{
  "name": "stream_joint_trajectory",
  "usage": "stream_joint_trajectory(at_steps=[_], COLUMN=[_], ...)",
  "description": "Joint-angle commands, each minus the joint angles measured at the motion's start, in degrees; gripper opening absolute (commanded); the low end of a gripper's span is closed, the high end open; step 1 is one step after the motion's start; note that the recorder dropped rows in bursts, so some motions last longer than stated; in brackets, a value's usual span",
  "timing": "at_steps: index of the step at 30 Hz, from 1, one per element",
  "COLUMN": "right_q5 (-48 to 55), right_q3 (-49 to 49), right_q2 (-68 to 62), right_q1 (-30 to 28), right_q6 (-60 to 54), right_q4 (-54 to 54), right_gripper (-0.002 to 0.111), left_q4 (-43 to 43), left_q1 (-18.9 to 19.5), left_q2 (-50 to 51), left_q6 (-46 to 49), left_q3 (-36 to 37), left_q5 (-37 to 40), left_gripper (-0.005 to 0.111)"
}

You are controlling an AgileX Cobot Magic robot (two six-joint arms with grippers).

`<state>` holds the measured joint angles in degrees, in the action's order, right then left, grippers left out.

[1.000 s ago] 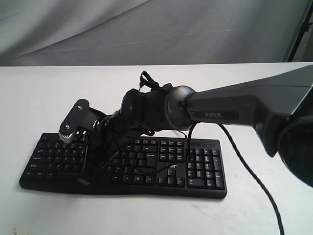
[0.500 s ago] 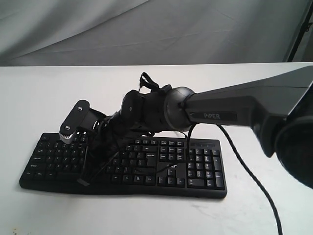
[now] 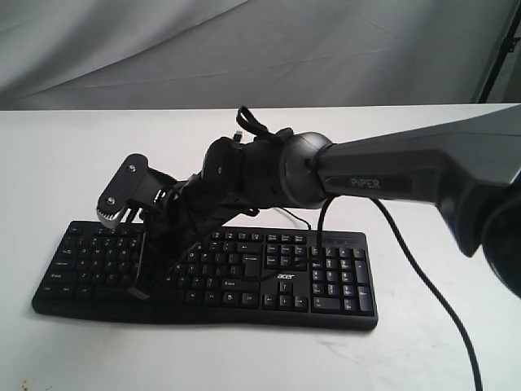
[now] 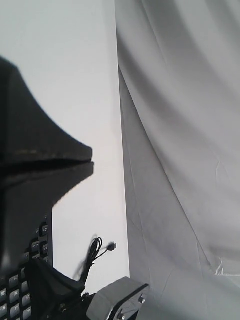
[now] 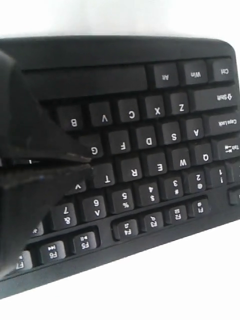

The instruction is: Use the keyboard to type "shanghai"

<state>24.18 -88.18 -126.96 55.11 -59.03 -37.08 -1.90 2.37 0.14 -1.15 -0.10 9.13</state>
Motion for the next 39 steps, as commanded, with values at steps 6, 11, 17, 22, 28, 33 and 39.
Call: stream_joint_trajectory(at_steps=[6, 11, 17, 22, 28, 33, 39], right_q5=[3.5, 3.6, 3.5, 3.5, 3.5, 3.5, 3.5], right_q3=[0.4, 0.4, 0.4, 0.4, 0.4, 0.4, 0.4], right_q2=[0.7, 0.7, 0.7, 0.7, 0.7, 0.7, 0.7], right_q1=[-1.6, -1.6, -1.6, -1.6, -1.6, -1.6, -1.5], right_q6=[1.2, 1.2, 1.2, 1.2, 1.2, 1.2, 1.2], right_q4=[1.2, 1.2, 1.2, 1.2, 1.2, 1.2, 1.2], right_gripper=[0.0, 0.0, 0.0, 0.0, 0.0, 0.0, 0.0], left_q4=[0.0, 0.0, 0.0, 0.0, 0.0, 0.0, 0.0], left_q1=[-0.4, -0.4, -0.4, -0.4, -0.4, -0.4, -0.4], left_q2=[-0.1, -0.1, -0.1, -0.1, -0.1, -0.1, -0.1], left_q6=[-0.2, -0.2, -0.2, -0.2, -0.2, -0.2, -0.2], left_q3=[0.1, 0.1, 0.1, 0.1, 0.1, 0.1, 0.1], left_q5=[-0.3, -0.3, -0.3, -0.3, -0.3, -0.3, -0.3], left_gripper=[0.0, 0.0, 0.0, 0.0, 0.0, 0.0, 0.0])
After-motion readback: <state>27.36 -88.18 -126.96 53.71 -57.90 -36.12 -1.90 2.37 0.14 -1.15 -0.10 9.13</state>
